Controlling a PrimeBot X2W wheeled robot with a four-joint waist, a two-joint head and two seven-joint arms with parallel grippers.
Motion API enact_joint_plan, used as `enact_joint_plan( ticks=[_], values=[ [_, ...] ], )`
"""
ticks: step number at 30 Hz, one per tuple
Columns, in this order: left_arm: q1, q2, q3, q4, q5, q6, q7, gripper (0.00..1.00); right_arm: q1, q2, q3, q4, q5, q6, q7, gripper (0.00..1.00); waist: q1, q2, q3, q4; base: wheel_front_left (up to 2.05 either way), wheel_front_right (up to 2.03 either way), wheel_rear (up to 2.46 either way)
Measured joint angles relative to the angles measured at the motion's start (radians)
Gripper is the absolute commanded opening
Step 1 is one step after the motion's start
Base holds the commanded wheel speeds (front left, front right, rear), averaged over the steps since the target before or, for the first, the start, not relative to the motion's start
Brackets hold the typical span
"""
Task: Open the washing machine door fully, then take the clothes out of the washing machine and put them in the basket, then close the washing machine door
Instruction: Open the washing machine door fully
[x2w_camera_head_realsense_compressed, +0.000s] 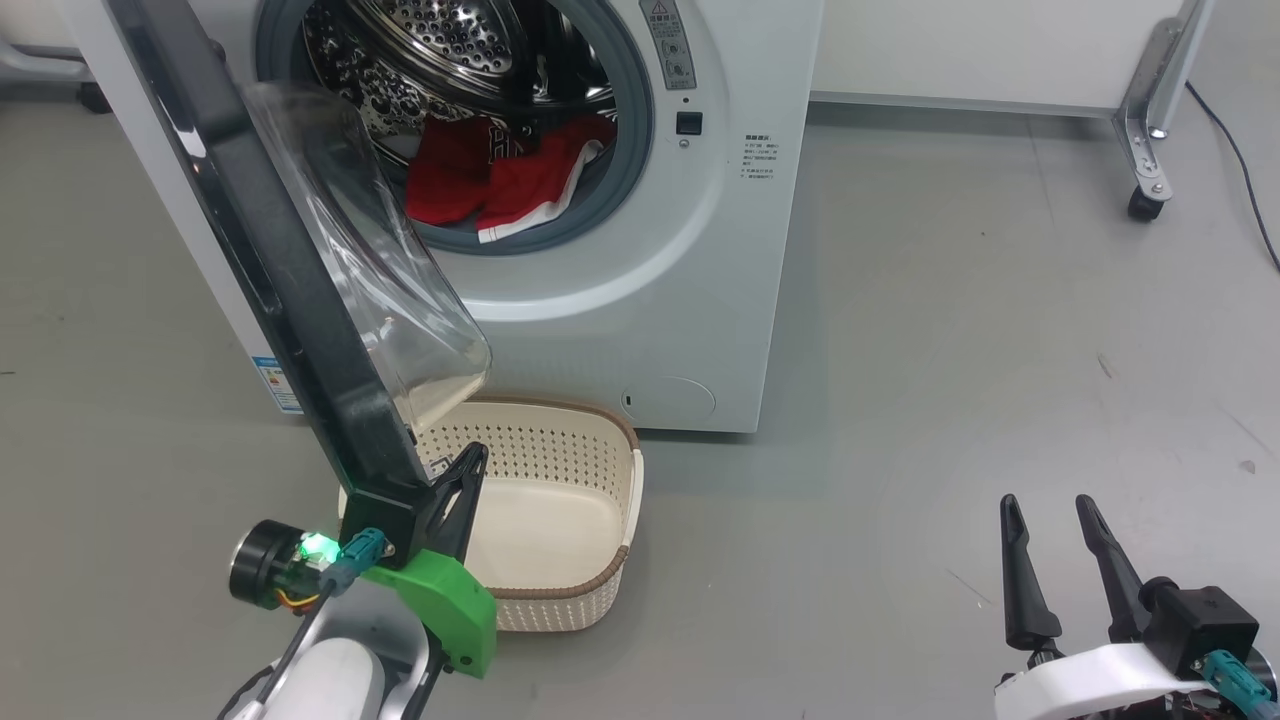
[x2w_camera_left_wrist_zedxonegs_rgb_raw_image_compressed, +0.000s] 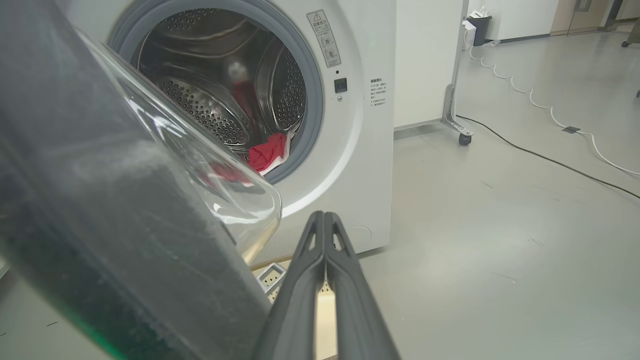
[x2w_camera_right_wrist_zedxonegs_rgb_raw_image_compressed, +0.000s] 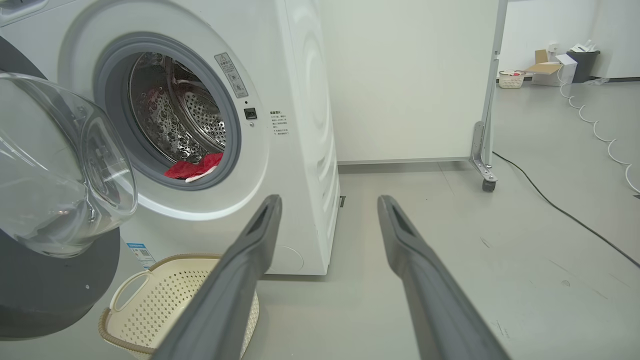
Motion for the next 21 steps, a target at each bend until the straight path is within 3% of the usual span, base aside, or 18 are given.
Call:
enact_joint_plan(
  ticks=[21],
  values=[
    [-0.005, -0.009, 0.040, 0.067, -0.032, 0.047, -0.006, 0.00, 0.002, 0.032, -0.038, 0.007, -0.008, 0.022, 0.000, 1.00, 0.0000, 0.0000, 0.008, 0.014, 0.00, 0.00, 0.00]
  ],
)
